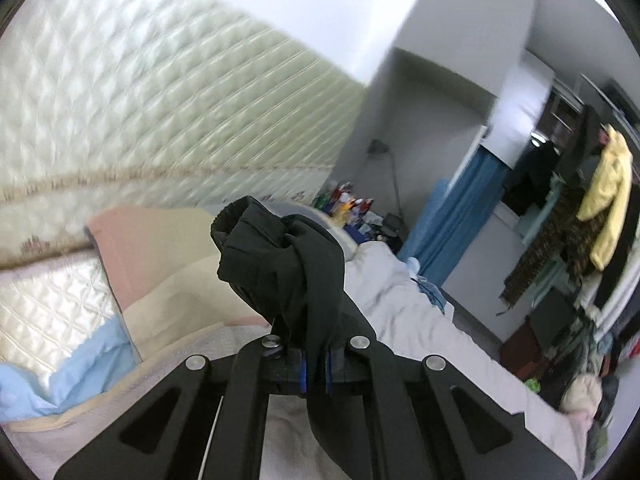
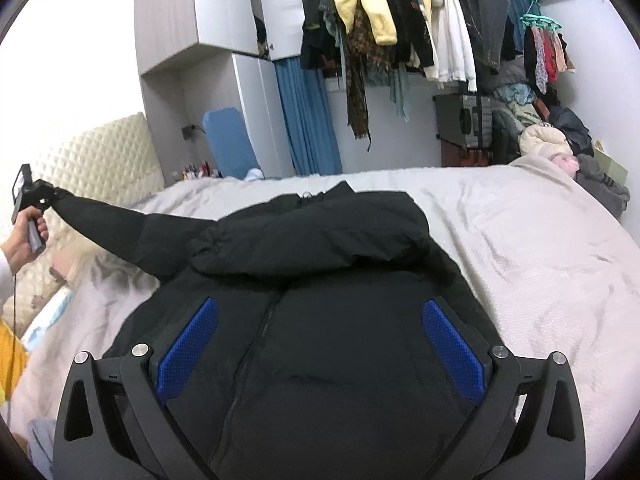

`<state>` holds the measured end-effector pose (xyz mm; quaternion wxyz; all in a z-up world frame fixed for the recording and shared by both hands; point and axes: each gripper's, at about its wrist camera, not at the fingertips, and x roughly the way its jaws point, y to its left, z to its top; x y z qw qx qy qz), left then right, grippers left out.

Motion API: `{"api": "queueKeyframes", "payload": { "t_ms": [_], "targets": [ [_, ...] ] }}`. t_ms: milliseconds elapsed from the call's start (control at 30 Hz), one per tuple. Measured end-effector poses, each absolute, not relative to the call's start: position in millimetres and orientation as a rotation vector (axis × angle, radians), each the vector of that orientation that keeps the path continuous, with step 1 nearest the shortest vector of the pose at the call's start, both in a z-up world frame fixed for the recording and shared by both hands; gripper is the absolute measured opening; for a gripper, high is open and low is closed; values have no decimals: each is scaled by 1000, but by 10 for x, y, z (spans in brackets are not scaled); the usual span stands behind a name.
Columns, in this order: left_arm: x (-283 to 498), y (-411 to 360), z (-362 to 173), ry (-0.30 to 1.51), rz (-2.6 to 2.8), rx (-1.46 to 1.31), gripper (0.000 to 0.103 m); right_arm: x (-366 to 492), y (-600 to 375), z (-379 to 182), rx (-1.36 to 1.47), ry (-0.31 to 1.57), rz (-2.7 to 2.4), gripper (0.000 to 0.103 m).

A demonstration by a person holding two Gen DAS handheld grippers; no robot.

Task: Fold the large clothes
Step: 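Close the left gripper on the sleeve cuff and lift it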

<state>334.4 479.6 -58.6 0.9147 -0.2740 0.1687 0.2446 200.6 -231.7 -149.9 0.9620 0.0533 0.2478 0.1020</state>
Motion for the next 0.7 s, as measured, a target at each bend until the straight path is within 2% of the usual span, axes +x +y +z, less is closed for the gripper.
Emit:
{"api": "queueKeyframes", "payload": {
  "t_ms": [233, 400, 700],
  "targets": [
    [3224, 3941, -59, 314, 418, -495, 3, 1852, -2560, -1420, 133, 444, 199, 103],
    [3225, 3052, 330, 274, 341, -413, 4, 1695, -2781, -1375, 192, 418, 215, 103],
    [3415, 1464, 548, 259, 151, -319, 5, 1440, -2857, -1232, 131, 321, 217, 103]
  ]
}}
